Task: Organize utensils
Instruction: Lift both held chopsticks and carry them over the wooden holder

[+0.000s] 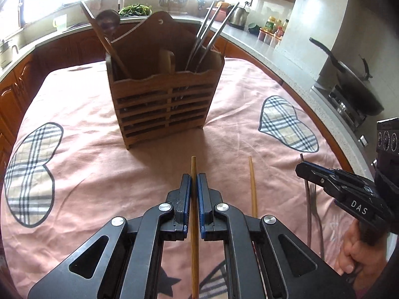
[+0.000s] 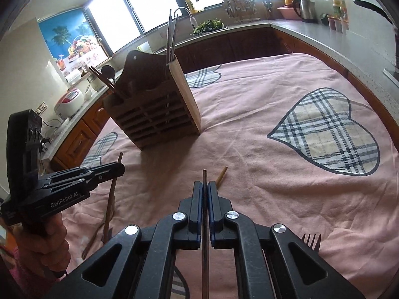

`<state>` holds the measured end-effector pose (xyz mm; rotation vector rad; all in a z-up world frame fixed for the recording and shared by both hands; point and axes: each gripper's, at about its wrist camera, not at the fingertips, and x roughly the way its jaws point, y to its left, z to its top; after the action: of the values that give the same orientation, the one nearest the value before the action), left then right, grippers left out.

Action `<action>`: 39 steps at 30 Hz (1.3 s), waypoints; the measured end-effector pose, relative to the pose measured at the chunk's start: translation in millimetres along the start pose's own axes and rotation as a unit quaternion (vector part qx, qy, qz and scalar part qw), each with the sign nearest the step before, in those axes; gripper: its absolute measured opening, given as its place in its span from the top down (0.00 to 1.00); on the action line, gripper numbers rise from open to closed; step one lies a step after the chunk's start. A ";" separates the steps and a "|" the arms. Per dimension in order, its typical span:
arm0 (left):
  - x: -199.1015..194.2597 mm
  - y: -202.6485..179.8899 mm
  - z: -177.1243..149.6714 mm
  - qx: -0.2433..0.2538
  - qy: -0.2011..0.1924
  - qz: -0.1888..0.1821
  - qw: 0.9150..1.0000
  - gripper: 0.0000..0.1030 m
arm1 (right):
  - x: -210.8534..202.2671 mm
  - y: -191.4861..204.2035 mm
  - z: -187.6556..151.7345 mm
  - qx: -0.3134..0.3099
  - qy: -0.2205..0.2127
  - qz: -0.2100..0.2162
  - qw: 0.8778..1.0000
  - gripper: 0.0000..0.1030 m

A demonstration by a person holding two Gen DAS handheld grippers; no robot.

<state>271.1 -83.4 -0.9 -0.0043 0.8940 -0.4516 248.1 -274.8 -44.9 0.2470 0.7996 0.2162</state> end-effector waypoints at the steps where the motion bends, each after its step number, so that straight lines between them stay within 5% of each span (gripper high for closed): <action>1: -7.6 -0.9 -1.5 -0.005 -0.007 -0.002 1.000 0.95 | -6.3 2.5 0.9 -0.001 -0.006 0.001 1.000 0.96; 14: -86.2 10.5 -17.9 -0.033 -0.077 -0.003 0.996 0.95 | -63.9 29.7 7.8 -0.021 -0.069 0.010 0.997 0.96; 39: -132.4 21.9 -19.0 -0.054 -0.134 -0.006 0.989 0.95 | -105.2 58.2 19.0 -0.039 -0.125 0.025 0.991 0.96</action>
<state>193.7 -9.6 82.4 -0.1667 0.6530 -0.4028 185.0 -251.8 56.6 0.2160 0.5354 0.2576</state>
